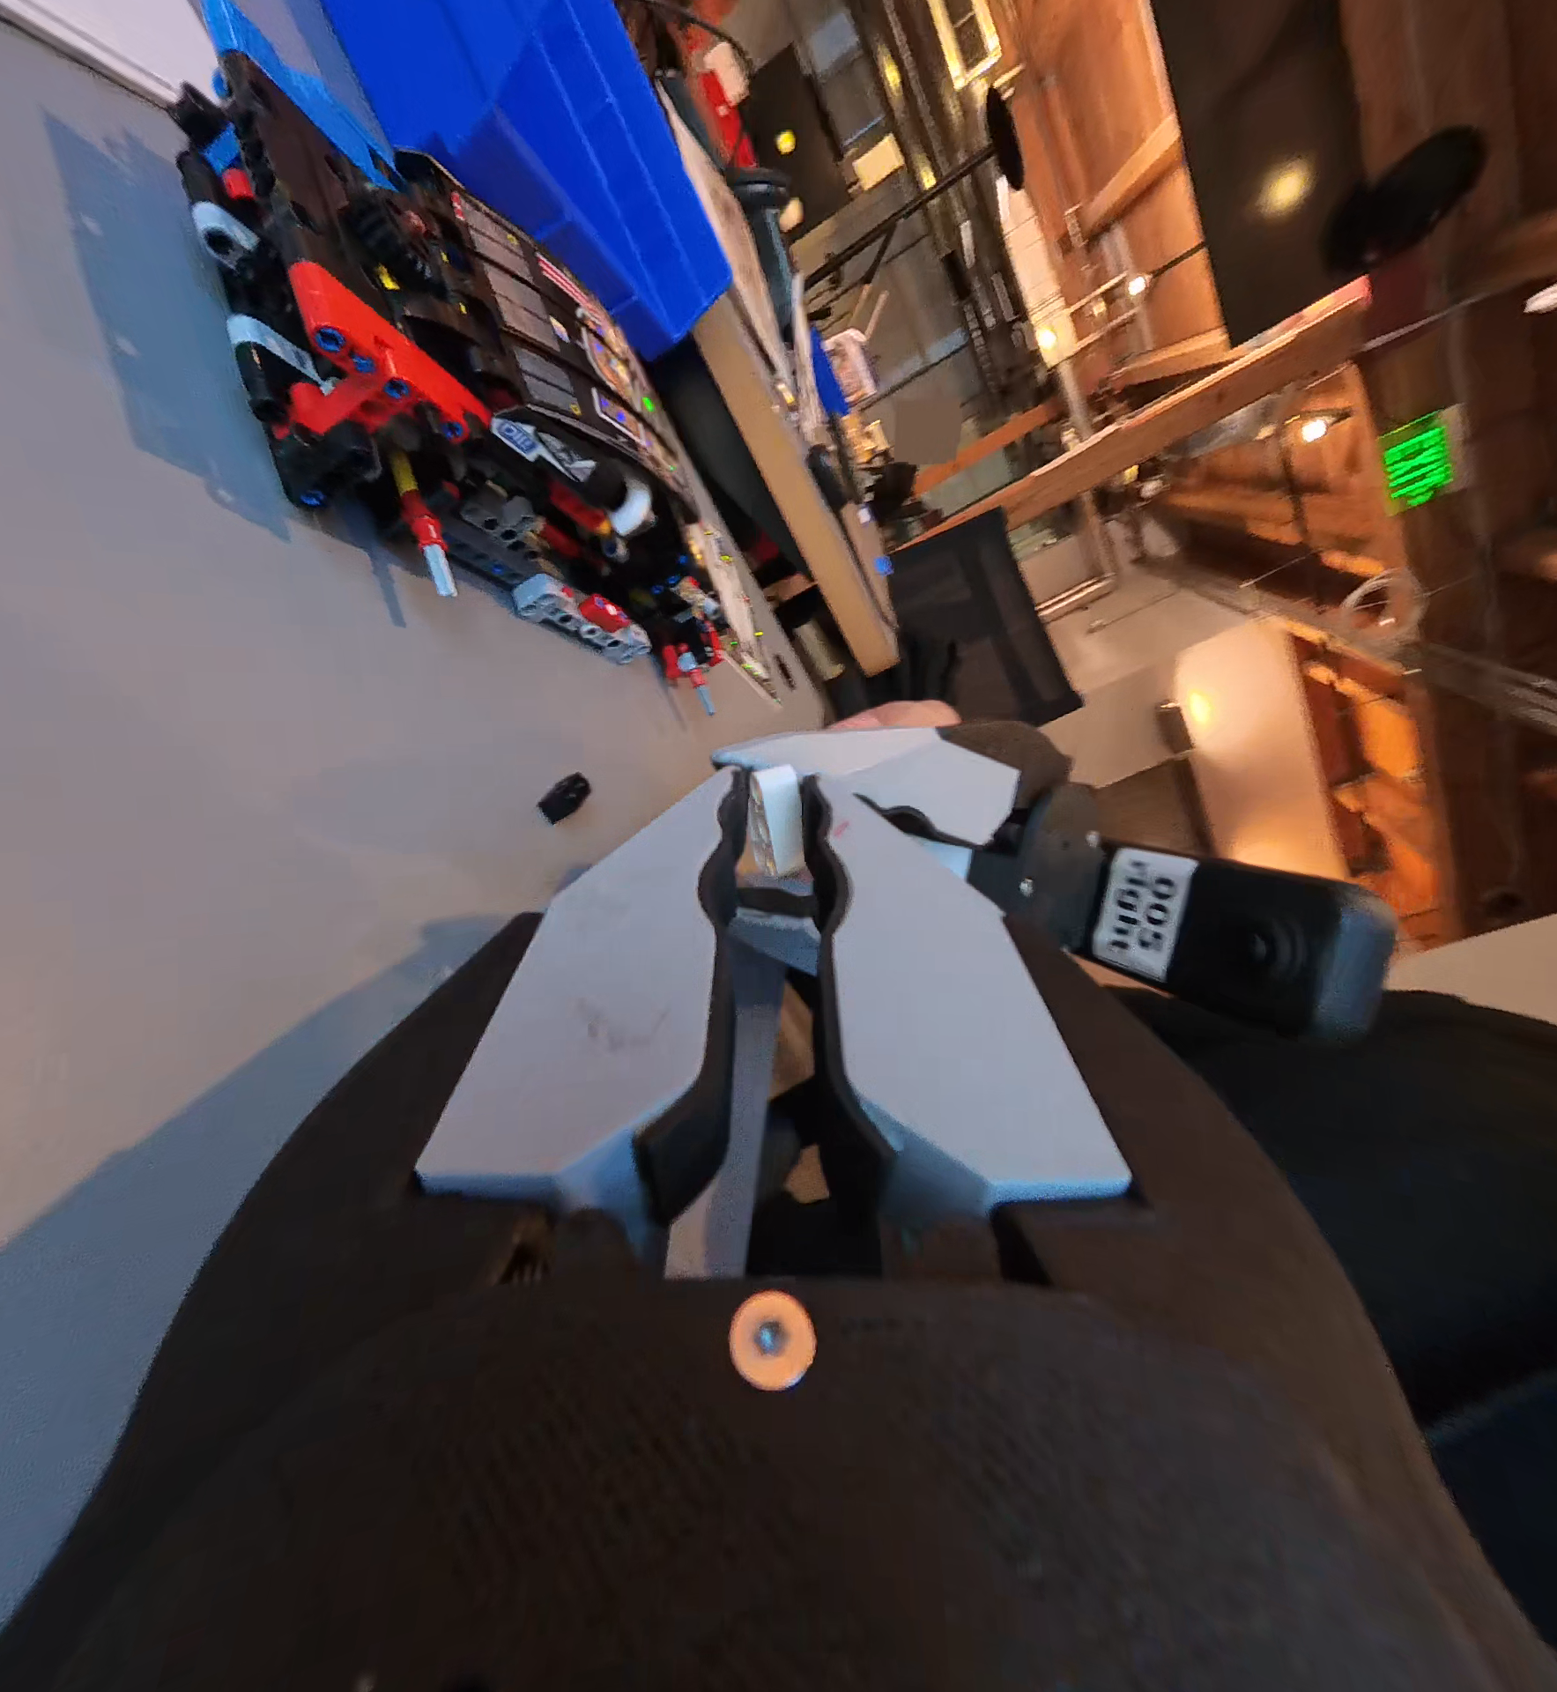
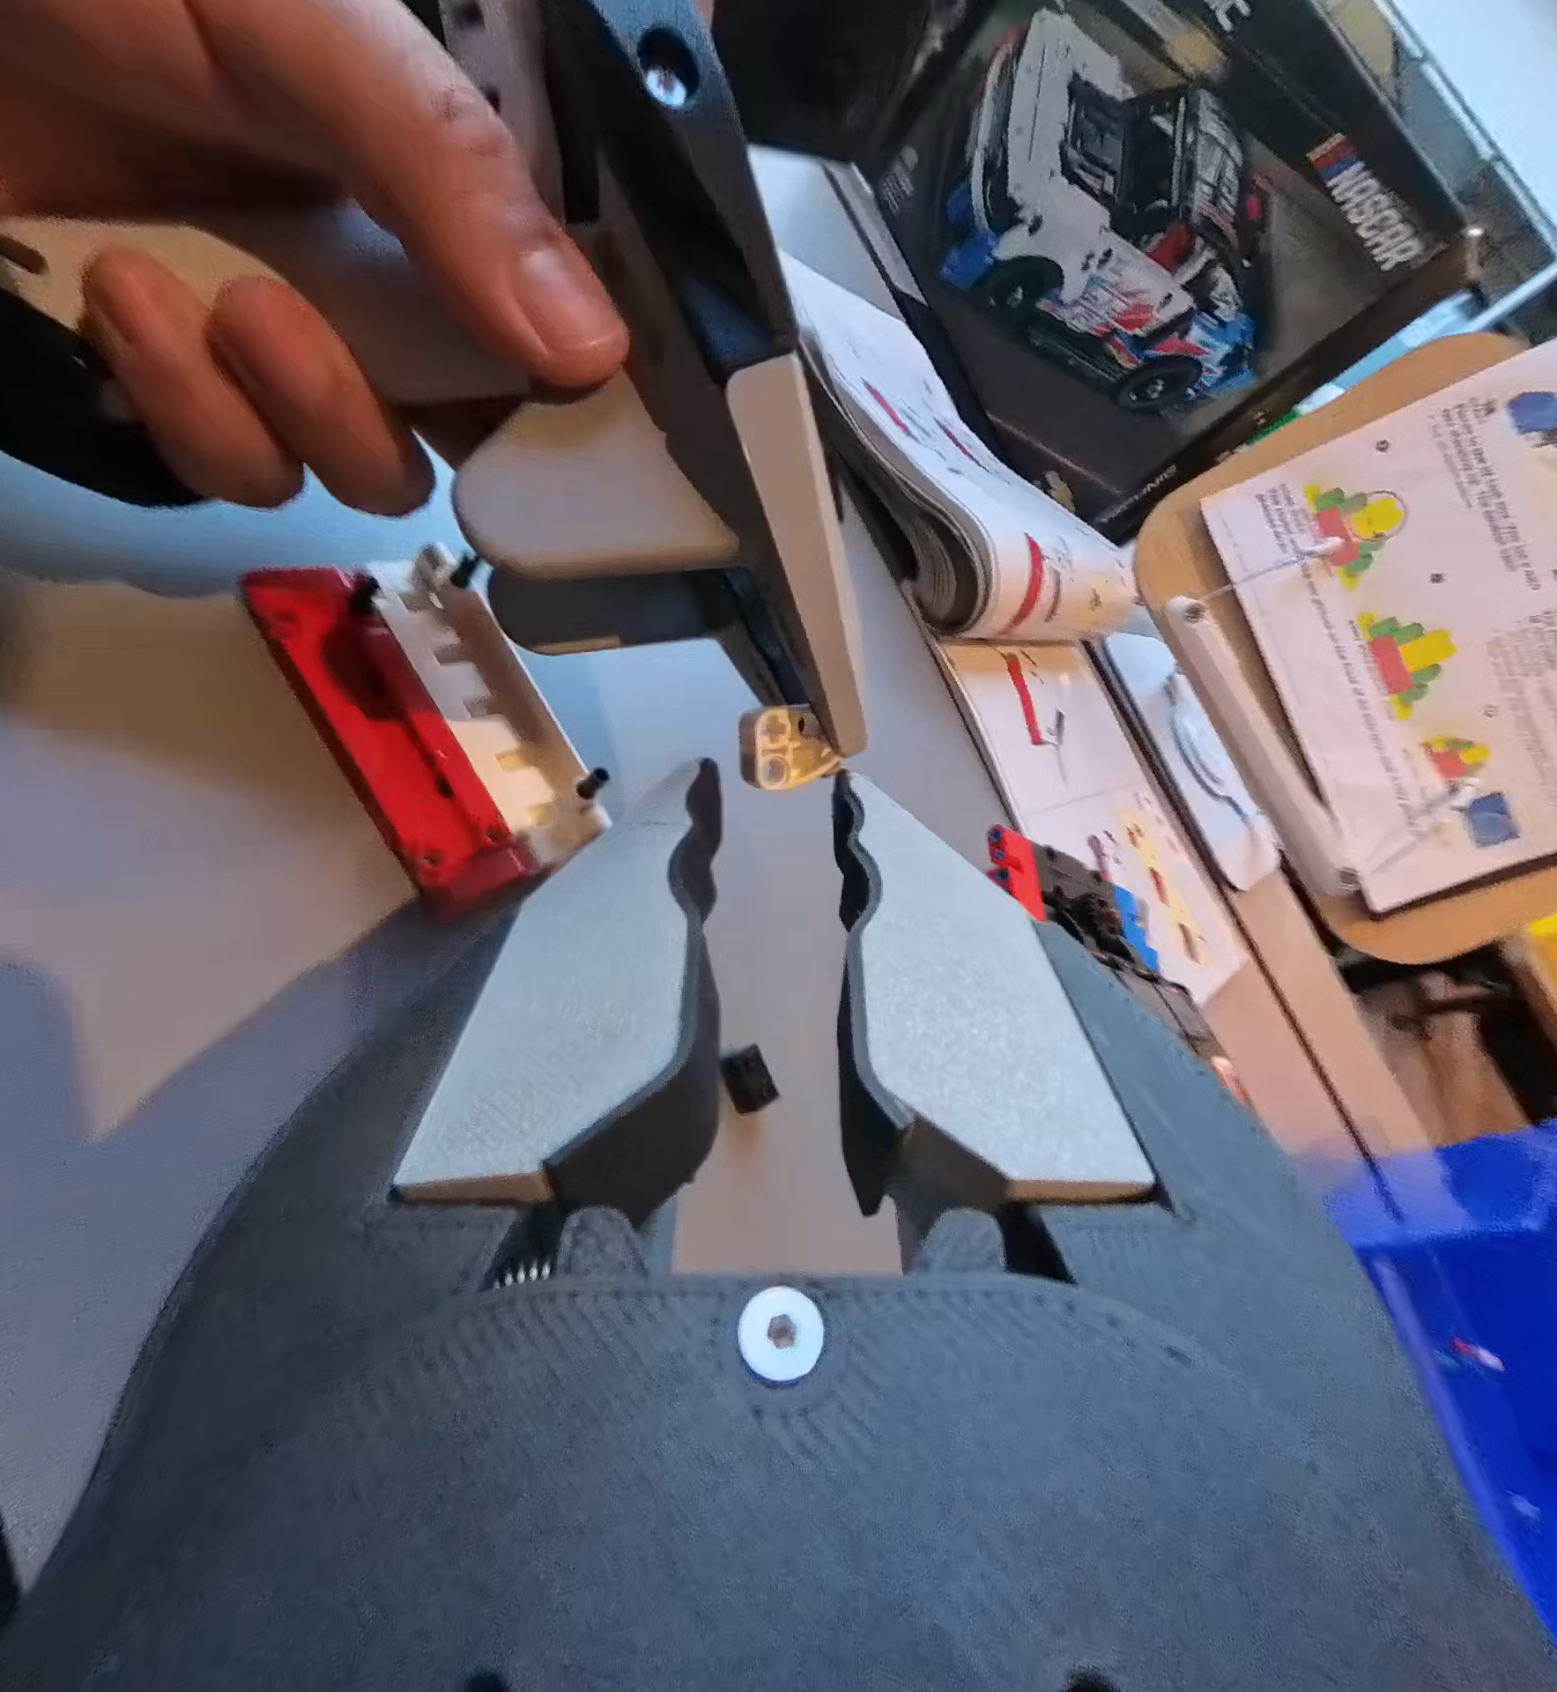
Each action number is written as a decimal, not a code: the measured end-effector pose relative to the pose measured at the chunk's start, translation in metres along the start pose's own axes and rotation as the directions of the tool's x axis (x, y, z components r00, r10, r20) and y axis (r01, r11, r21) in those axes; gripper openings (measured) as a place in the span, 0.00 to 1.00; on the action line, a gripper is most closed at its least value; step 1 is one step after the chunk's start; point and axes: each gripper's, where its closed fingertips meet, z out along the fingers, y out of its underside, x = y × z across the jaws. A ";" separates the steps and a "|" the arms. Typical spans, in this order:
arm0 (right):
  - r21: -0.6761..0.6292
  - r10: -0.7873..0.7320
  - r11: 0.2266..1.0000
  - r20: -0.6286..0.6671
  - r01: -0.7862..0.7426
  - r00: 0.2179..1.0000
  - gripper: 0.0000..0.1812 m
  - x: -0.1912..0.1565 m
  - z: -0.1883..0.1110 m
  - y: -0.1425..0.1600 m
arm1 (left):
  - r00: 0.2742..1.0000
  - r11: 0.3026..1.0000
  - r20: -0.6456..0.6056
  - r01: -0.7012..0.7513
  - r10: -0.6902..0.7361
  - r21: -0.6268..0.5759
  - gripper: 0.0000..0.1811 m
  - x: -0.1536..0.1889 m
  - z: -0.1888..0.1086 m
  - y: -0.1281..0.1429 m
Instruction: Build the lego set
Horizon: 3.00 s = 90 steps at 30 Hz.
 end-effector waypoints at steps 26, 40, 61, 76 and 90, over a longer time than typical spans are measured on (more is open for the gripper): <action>-0.258 -0.093 0.962 0.016 0.094 0.996 0.01 -0.012 -0.024 0.062 | 0.953 0.979 0.226 -0.188 0.201 -0.078 0.03 -0.020 -0.001 -0.004; -0.008 0.500 0.866 -0.014 -0.500 0.866 0.15 0.015 -0.019 0.006 | 0.998 0.990 -0.003 0.058 -0.058 0.132 0.03 0.002 0.018 -0.007; -0.406 0.368 0.879 0.245 -0.250 0.897 0.10 -0.033 -0.018 0.076 | 0.779 0.785 0.273 -0.404 0.564 -0.470 0.17 -0.036 -0.025 0.014; -0.278 0.218 0.954 0.399 -0.109 0.891 0.14 -0.033 -0.014 0.059 | 0.736 0.613 0.115 -0.454 0.667 -0.647 0.03 -0.066 -0.024 0.055; -0.148 0.146 0.986 0.560 -0.076 0.815 0.03 -0.066 -0.012 0.039 | 0.691 0.486 -0.061 -0.565 0.720 -0.667 0.08 -0.054 -0.030 0.076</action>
